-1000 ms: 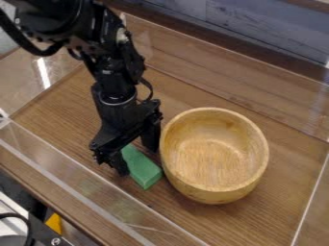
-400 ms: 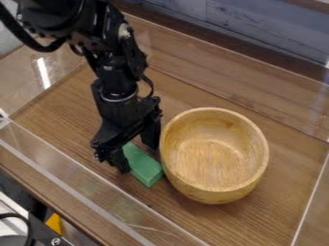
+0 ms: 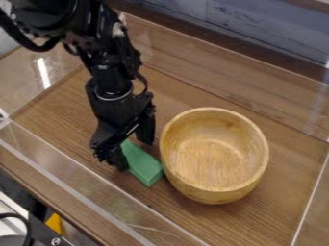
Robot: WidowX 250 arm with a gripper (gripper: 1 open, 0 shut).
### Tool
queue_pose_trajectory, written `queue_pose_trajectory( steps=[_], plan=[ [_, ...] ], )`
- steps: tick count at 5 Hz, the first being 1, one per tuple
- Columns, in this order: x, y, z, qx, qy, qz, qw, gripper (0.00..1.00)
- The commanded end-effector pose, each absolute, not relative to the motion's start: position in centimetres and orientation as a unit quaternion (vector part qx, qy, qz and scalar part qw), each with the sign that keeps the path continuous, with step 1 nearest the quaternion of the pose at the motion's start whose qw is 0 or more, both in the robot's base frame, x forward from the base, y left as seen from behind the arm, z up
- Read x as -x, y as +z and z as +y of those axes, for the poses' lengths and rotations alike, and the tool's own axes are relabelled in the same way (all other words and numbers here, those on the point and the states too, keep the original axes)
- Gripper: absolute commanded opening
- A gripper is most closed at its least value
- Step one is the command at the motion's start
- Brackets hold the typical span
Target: Put the green block in the brown bowl
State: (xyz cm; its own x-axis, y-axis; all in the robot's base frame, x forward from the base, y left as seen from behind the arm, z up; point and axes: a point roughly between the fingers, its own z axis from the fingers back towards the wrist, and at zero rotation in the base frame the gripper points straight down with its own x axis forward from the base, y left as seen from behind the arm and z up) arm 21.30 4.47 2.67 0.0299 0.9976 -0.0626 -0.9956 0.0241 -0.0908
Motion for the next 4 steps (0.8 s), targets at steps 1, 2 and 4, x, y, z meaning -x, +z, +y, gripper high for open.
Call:
queue_pose_trajectory(
  steps=[1, 2, 4],
  plan=[
    [-21.5, 3.4, 3.6, 0.063, 0.704, -0.03, 0.707, 1.0],
    [-21.3, 3.2, 2.5, 0.063, 0.709, -0.033, 0.701, 1.0],
    [-21.6, 2.2, 2.3, 0.061, 0.742, -0.034, 0.667, 0.0]
  ],
)
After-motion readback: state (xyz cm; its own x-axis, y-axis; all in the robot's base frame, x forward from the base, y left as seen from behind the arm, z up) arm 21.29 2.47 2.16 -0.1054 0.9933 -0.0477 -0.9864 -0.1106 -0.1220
